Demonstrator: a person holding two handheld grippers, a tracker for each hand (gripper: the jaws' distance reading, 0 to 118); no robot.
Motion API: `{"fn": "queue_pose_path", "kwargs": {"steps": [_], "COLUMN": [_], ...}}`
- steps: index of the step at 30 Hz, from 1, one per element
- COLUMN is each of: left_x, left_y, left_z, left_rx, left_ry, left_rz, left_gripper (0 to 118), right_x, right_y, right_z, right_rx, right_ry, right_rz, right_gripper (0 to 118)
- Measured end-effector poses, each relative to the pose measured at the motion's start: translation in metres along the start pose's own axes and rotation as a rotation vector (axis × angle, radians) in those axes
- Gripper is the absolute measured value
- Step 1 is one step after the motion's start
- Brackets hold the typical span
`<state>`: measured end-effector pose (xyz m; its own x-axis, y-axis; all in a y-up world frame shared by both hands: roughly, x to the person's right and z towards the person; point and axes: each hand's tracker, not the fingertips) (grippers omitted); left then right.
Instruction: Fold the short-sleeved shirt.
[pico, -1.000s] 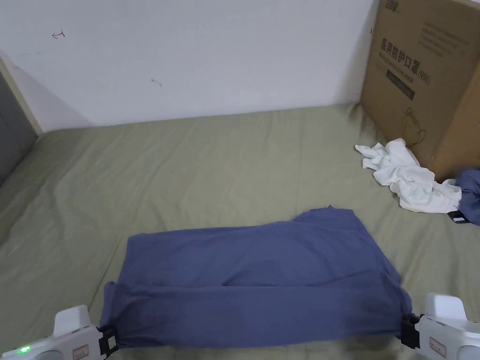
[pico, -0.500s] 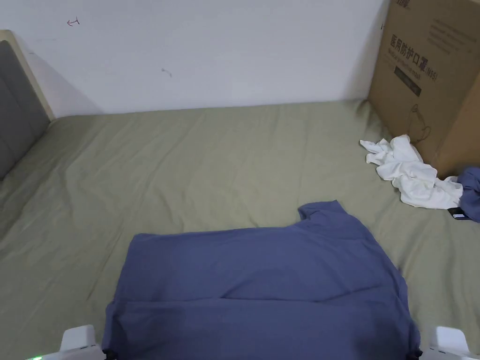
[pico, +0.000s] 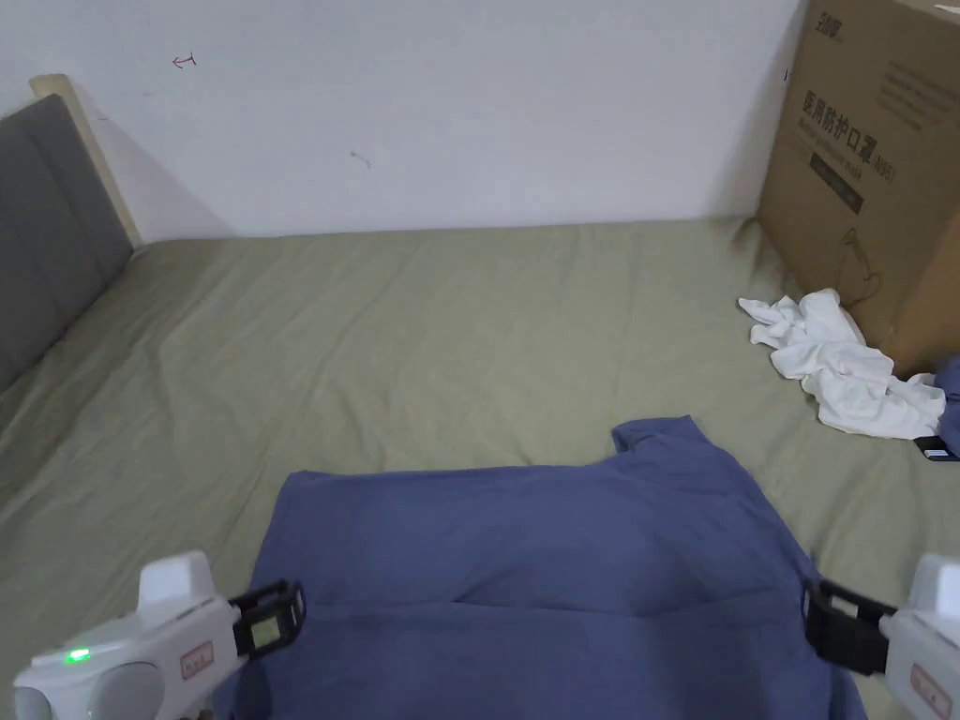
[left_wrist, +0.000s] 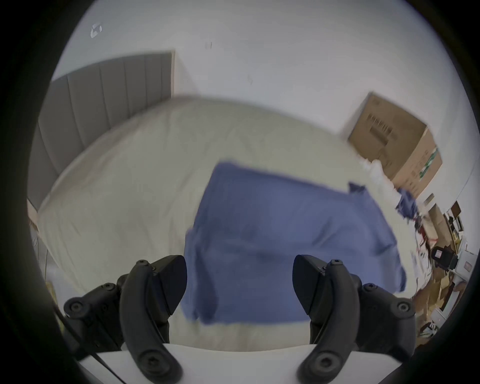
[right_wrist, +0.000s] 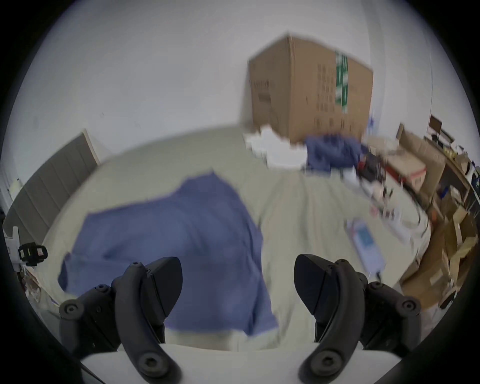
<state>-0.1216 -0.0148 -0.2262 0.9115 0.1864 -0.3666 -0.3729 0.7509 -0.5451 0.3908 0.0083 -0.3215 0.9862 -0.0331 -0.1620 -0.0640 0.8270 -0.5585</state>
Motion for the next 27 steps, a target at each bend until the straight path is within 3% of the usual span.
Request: {"fn": "queue_pose_path", "kwargs": {"steps": [6,9,10,11,14,15,16,23,27], "left_x": [0.036,0.042,0.046,0.049,0.053,0.053,0.053,0.045,0.028], "left_y": [0.042,0.046,0.048,0.048,0.051,0.051,0.053,0.085,0.105], "left_z": [0.047,0.046,0.045,0.044,0.035,0.033,0.027,-0.024,-0.084], "left_rx": [0.318,0.400,0.426,0.431,0.453,0.465,0.464,0.344,0.178], "left_ry": [0.004,0.038,0.046,0.054,0.052,0.033,0.021,0.004,0.025], "left_rz": [-0.067,-0.099,-0.107,-0.115,-0.110,-0.110,-0.115,-0.118,-0.116], "left_gripper": [88,75,64,39,22,8,0,0,0], "right_x": [-0.013,-0.021,-0.027,-0.030,-0.036,-0.037,-0.039,-0.042,-0.043], "right_y": [0.054,0.067,0.067,0.069,0.078,0.080,0.082,0.096,0.095], "right_z": [0.034,0.037,0.036,0.035,0.028,0.025,0.022,-0.003,-0.014], "right_rx": [0.267,0.330,0.350,0.358,0.368,0.373,0.375,0.346,0.321], "right_ry": [0.047,0.020,0.017,0.012,0.015,0.014,0.011,0.039,0.030], "right_rz": [0.016,0.032,0.039,0.049,0.061,0.053,0.049,0.059,0.068], "right_gripper": [91,82,74,56,36,9,0,0,0]}}
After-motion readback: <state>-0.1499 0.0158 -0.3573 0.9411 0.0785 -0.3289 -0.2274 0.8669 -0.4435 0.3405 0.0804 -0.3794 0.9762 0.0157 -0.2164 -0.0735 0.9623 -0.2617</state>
